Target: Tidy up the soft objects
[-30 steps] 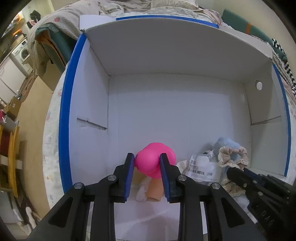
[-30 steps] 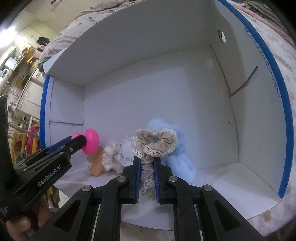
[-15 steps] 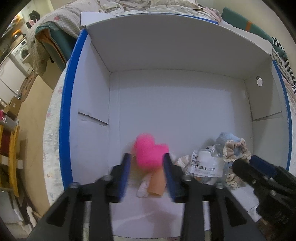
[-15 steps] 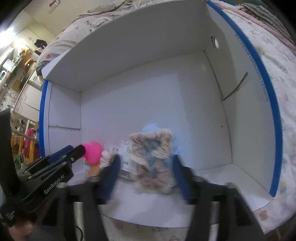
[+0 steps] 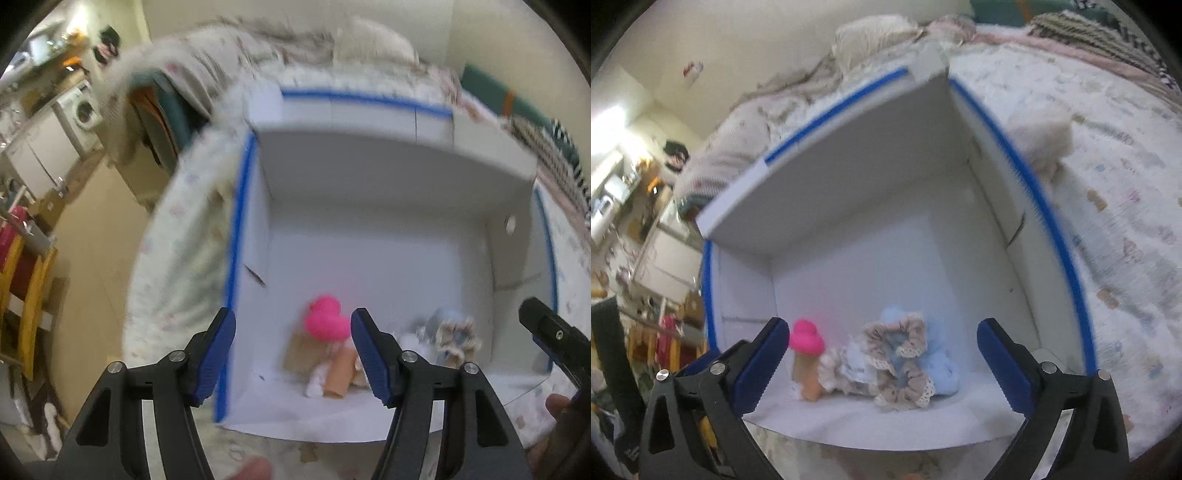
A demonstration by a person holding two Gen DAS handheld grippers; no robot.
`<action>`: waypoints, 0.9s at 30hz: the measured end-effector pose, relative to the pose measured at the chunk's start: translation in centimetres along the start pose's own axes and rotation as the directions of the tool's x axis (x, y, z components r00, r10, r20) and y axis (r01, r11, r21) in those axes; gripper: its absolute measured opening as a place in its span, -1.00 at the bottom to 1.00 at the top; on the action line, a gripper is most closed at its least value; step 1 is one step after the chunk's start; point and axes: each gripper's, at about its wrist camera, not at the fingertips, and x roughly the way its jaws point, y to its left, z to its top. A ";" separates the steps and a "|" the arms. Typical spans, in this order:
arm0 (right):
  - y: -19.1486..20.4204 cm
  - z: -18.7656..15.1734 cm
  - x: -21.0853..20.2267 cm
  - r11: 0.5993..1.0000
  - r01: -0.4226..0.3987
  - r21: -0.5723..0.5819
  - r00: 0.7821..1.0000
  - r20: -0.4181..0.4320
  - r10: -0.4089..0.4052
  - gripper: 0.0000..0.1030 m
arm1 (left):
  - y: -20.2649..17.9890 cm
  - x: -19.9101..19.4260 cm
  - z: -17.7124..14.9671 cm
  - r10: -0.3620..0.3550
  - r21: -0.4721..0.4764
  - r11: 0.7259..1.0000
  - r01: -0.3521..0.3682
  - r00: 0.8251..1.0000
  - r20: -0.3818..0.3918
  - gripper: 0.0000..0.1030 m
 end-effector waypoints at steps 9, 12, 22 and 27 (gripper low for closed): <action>3.2 -0.3 -7.0 0.994 0.033 -0.103 0.982 0.186 -0.014 1.00 | 3.4 -7.3 -1.8 -0.047 -0.025 0.998 0.053 0.979 0.199 0.81; 3.9 -1.0 -9.1 0.988 0.044 -0.150 0.977 0.215 -0.011 1.00 | 3.9 -8.1 -2.7 -0.072 -0.023 0.997 0.078 0.978 0.194 0.85; 4.7 -6.5 -11.4 0.967 0.079 -0.244 0.961 0.276 -0.009 1.00 | 5.3 -10.3 -7.2 -0.084 0.021 0.996 0.081 0.969 0.234 0.95; 4.2 -8.2 -10.9 0.955 0.117 -0.273 0.951 0.308 -0.029 1.00 | 5.5 -10.3 -8.1 -0.070 0.014 0.998 0.069 0.965 0.252 0.95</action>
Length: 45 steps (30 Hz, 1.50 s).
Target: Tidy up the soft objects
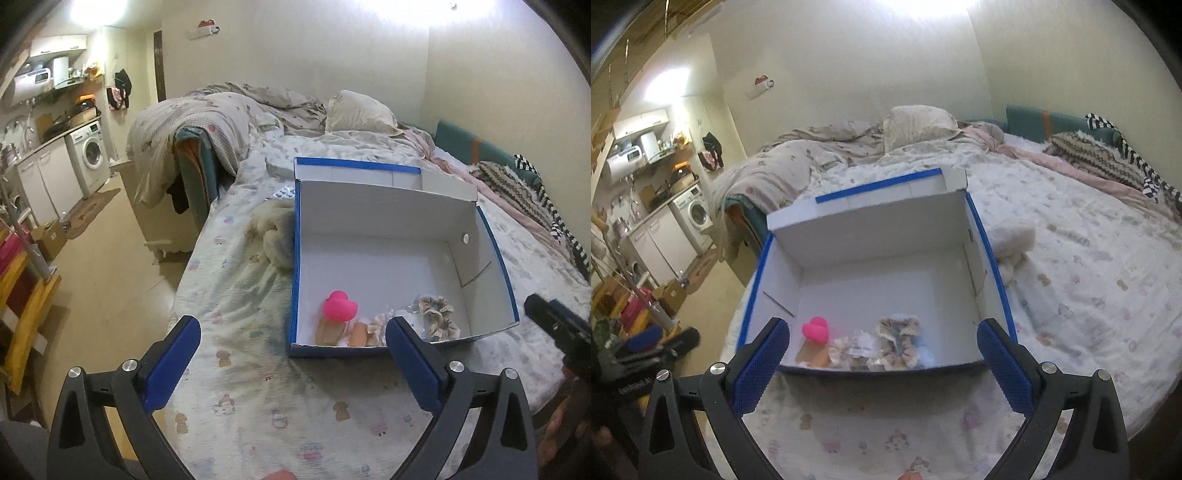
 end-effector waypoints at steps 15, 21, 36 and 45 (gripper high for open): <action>0.8 -1.4 2.2 1.000 0.016 -0.016 0.997 -0.075 -0.017 1.00 | -0.5 0.9 -0.7 -0.028 0.009 1.000 0.028 0.999 -0.016 0.95; 1.0 -1.6 2.3 1.000 0.016 -0.024 0.996 -0.083 -0.018 1.00 | -0.4 1.1 -0.7 -0.041 -0.006 0.999 0.041 0.999 -0.030 0.95; 0.9 -1.5 2.3 0.999 0.027 -0.020 0.996 -0.088 -0.028 1.00 | -0.4 1.2 -0.9 -0.032 -0.004 0.999 0.032 0.999 -0.035 0.95; 0.8 -1.4 2.0 0.999 0.030 -0.018 0.996 -0.089 -0.032 1.00 | -0.3 1.3 -1.1 -0.035 -0.010 0.999 0.034 0.999 -0.042 0.95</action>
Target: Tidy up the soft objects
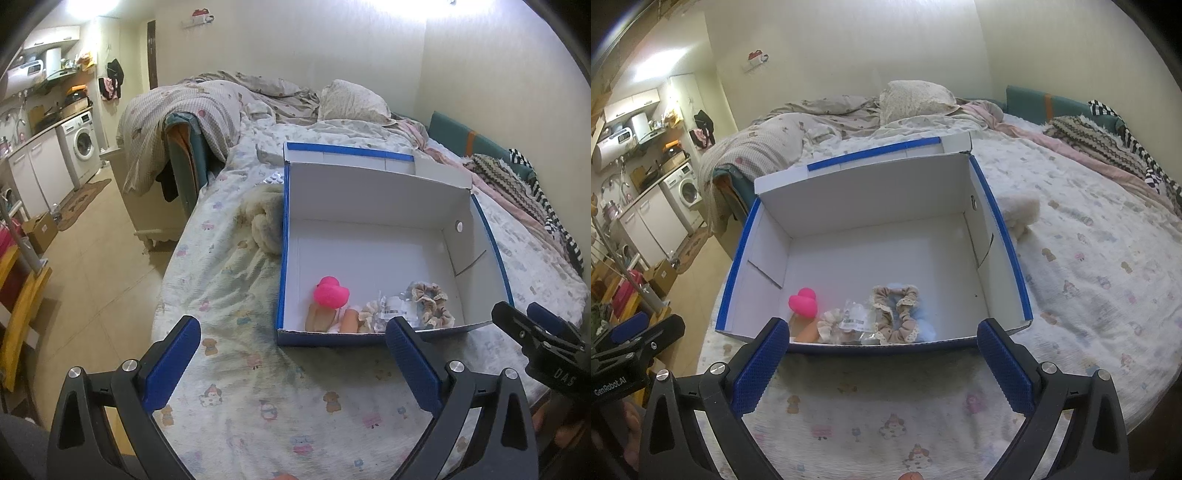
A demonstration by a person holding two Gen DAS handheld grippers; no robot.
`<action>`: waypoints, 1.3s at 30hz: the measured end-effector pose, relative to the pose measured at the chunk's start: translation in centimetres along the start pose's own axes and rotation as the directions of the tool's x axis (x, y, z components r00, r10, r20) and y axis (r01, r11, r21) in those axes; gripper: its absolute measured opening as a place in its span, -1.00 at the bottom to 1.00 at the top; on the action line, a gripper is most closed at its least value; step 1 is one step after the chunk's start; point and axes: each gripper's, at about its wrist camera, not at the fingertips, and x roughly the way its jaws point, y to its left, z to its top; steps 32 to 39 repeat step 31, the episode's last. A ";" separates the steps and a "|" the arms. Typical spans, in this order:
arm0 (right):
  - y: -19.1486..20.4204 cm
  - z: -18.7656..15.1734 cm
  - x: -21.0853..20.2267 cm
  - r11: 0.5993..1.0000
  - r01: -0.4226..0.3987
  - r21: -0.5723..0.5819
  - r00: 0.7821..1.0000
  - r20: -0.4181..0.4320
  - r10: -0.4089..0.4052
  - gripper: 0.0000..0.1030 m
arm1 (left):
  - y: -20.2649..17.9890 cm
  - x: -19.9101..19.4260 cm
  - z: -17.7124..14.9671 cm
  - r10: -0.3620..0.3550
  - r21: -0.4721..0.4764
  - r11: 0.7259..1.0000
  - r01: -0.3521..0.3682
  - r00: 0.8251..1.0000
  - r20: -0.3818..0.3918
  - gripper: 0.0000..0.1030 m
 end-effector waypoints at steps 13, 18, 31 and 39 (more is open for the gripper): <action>0.1 -0.1 0.0 1.000 0.000 0.001 1.000 0.001 0.000 1.00 | 0.0 0.0 0.1 -0.001 0.002 1.000 0.001 1.000 0.000 0.95; 0.1 -0.1 0.1 1.000 0.000 0.000 1.000 0.001 0.000 1.00 | 0.0 0.0 0.1 0.000 0.000 1.000 0.000 1.000 -0.001 0.95; 0.1 -0.1 0.0 1.000 0.000 -0.002 1.000 0.002 0.000 1.00 | 0.1 0.0 0.2 0.000 -0.003 1.000 0.000 1.000 -0.004 0.95; 0.1 -0.1 0.0 1.000 0.000 -0.002 1.000 0.002 0.000 1.00 | 0.1 0.0 0.2 0.000 -0.003 1.000 0.000 1.000 -0.004 0.95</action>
